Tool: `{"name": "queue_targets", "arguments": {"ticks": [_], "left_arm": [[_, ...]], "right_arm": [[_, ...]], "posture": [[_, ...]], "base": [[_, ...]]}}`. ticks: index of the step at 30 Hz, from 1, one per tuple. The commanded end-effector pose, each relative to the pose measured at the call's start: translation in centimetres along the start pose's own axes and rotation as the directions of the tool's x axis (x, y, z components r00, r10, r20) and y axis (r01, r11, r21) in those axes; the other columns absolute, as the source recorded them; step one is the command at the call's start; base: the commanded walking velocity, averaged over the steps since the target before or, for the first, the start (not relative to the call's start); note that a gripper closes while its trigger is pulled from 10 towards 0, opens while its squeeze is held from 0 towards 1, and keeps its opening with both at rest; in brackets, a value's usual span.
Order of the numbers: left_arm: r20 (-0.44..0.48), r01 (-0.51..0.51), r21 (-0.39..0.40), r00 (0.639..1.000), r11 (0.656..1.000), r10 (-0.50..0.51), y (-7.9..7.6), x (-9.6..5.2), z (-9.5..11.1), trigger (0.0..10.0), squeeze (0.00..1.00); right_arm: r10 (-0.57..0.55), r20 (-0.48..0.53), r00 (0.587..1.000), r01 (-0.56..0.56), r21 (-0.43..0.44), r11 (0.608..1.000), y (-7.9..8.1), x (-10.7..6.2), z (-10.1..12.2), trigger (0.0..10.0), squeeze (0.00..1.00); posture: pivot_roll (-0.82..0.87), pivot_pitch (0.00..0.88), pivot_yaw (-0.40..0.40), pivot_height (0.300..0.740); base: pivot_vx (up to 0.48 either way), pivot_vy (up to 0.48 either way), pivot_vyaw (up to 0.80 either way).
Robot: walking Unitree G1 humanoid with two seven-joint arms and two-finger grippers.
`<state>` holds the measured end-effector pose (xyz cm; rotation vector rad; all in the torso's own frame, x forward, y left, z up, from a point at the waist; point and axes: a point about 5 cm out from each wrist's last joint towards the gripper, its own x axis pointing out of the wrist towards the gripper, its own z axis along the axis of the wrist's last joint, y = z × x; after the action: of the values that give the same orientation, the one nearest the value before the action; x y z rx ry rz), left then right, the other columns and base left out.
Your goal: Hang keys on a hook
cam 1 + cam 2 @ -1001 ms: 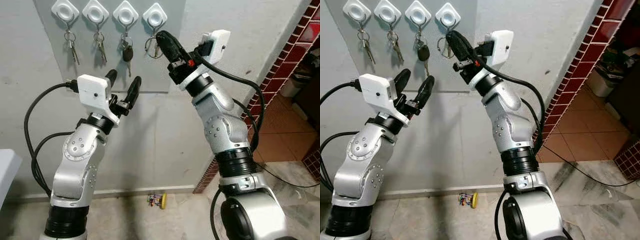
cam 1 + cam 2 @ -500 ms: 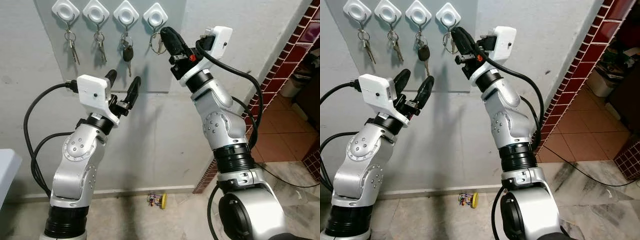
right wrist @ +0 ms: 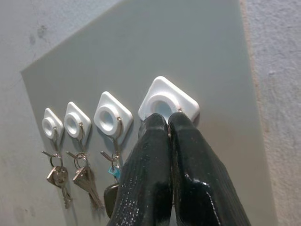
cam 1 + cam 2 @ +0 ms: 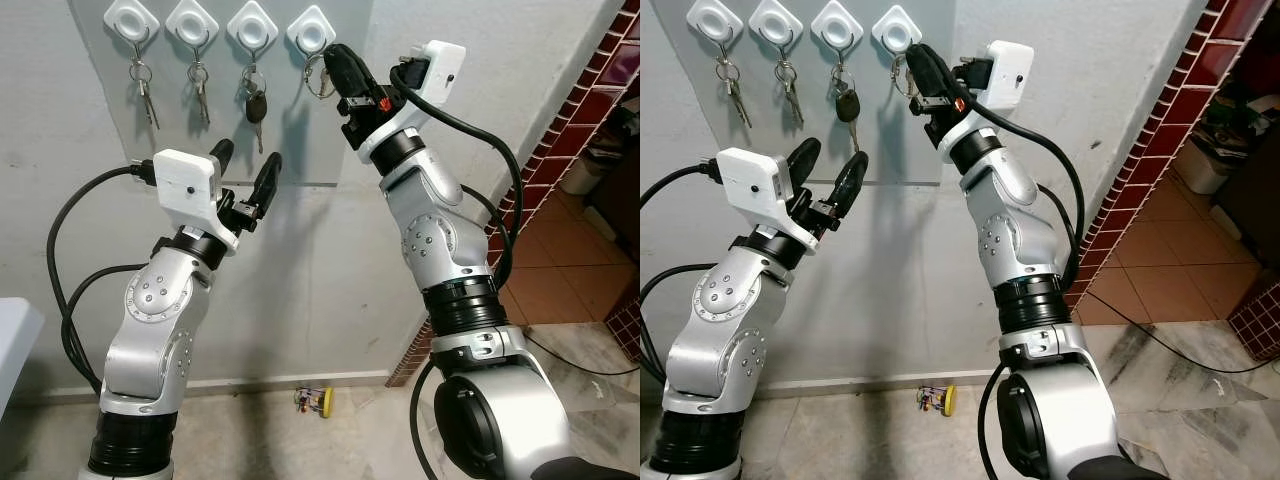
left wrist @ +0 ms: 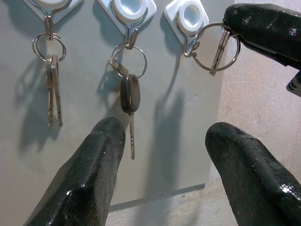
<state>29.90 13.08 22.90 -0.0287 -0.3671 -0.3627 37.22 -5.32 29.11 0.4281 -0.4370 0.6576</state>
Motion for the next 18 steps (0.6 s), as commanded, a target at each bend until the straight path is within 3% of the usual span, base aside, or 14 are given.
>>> {"name": "queue_targets", "arguments": {"ticks": [1,18], "left_arm": [[0.015,0.015,0.006,1.0,1.0,-0.015,-0.25,-0.08,0.54,10.0,0.0],[0.021,0.011,0.005,1.0,1.0,-0.011,-0.22,0.02,0.72,10.0,0.0]], "right_arm": [[-0.024,0.004,1.0,0.024,-0.005,1.0,0.14,0.69,0.45,10.0,0.0],[-0.056,-0.017,0.998,0.056,0.018,0.998,0.06,1.26,0.24,10.0,0.0]], "posture": [[-0.1,0.066,-0.063,0.74],[-0.09,0.069,-0.065,0.74]], "base": [[0.0,0.0,0.0],[0.0,0.0,0.0]]}}
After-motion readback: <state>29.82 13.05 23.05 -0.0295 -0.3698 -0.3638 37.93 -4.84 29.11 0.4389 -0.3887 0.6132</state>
